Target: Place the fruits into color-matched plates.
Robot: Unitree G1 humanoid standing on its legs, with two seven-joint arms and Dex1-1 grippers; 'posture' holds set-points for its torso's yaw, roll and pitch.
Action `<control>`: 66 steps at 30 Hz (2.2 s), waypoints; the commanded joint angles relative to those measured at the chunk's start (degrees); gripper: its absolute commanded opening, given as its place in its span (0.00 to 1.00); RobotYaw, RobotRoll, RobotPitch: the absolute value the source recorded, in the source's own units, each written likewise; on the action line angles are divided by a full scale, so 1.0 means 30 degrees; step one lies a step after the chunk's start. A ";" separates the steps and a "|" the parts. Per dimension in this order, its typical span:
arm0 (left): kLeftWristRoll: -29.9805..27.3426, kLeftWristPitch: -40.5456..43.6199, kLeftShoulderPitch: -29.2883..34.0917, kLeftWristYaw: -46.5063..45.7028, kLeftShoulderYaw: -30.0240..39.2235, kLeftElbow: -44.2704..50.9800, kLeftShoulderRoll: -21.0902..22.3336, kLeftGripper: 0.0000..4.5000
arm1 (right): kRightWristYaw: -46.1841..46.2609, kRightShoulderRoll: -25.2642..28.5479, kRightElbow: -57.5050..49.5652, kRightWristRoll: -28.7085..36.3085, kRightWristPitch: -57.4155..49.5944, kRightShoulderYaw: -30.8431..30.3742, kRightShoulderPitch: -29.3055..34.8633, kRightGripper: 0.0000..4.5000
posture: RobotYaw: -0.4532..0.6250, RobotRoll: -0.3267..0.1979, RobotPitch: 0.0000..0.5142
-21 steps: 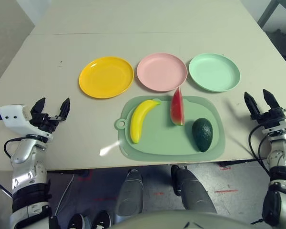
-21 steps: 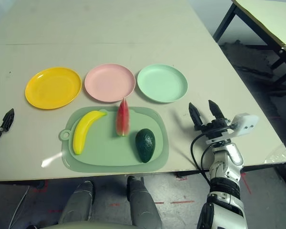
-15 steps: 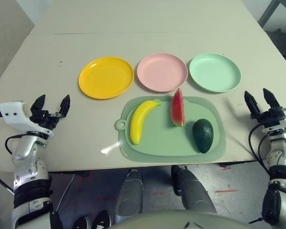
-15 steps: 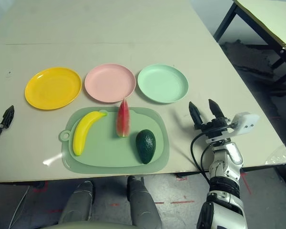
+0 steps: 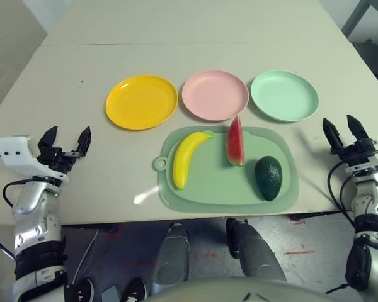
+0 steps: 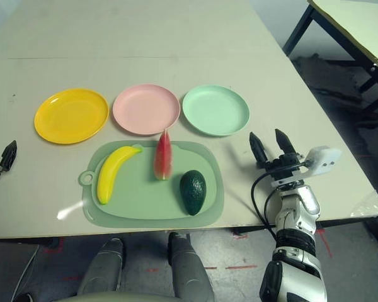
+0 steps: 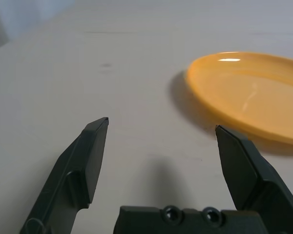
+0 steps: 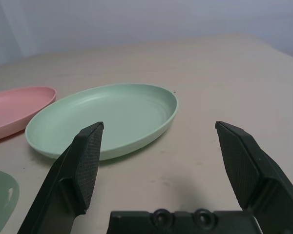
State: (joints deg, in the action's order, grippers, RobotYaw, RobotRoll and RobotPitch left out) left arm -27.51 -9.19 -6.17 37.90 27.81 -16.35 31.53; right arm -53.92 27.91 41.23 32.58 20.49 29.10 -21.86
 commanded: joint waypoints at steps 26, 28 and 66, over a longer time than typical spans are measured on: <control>-0.2977 0.5023 -0.0913 1.6545 -0.5818 0.7439 0.6261 0.99 | -1.2817 1.0508 -1.2199 -0.8304 -0.3777 -1.5349 -1.0152 1.00 | 0.36 0.62 0.39; -0.2867 0.4964 -0.0884 1.6589 -0.5765 0.7412 0.6349 0.99 | -1.2860 1.0827 -1.2536 -0.7622 -0.2517 -1.6745 -1.1080 1.00 | 0.36 0.62 0.39; -0.0675 0.3315 -0.2124 1.6911 -0.7563 0.5979 0.6080 0.99 | -1.2860 0.9345 -1.0756 -0.5552 0.4030 -2.6111 -1.4949 1.00 | 0.39 0.62 0.41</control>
State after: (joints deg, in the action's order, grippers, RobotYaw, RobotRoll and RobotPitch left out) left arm -30.32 1.42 -12.46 87.99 5.83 2.11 49.49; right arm -91.99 56.25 9.47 15.88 32.88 -48.73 -67.12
